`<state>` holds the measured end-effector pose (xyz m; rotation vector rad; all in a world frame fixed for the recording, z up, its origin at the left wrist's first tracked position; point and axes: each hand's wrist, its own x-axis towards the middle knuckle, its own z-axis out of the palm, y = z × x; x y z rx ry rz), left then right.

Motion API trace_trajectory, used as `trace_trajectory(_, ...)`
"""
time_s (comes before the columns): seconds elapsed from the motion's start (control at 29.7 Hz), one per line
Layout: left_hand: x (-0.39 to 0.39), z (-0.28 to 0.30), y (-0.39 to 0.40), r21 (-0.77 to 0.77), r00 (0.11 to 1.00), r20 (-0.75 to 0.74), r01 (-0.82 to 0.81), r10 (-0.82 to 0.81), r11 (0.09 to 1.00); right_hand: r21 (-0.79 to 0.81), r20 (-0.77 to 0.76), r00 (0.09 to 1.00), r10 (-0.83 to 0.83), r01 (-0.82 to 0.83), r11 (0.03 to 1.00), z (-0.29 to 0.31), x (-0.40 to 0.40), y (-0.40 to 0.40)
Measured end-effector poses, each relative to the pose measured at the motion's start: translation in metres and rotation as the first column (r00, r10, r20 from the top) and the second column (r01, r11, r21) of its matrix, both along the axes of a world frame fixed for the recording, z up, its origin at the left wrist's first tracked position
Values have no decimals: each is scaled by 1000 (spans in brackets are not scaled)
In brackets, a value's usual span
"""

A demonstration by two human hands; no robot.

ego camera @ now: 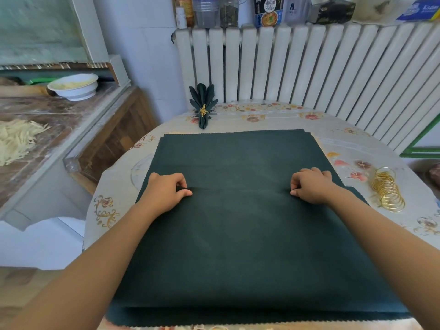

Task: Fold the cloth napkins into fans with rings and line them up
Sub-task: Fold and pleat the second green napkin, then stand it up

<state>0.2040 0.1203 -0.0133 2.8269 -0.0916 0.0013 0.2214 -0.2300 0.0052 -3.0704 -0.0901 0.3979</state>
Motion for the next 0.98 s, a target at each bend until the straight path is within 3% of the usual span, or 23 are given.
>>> trace_trajectory(0.27, -26, 4, 20, -24, 984, -167, 62, -66, 998, -19, -146, 988, 52, -56, 998, 6, -46, -6)
trace_trajectory(0.44, -41, 9, 15, 3, 997, -55, 54, -54, 999, 30, 21, 1000, -14, 14, 999, -1, -65, -24)
trace_trajectory(0.64, -48, 7, 9, 23, 995, 68, -76, 74, 997, 230, 194, 973, -125, 79, 970, -15, -83, -29)
trace_trajectory(0.77, -51, 3, 6, -12, 985, 103, -138, 139, 990, 304, 190, 966, -176, 112, 946, -17, -85, -30)
trace_trajectory(0.98, -51, -2, 6, 72, 979, 163, -139, 126, 988, 343, 234, 954, -189, 100, 934, -22, -82, -31)
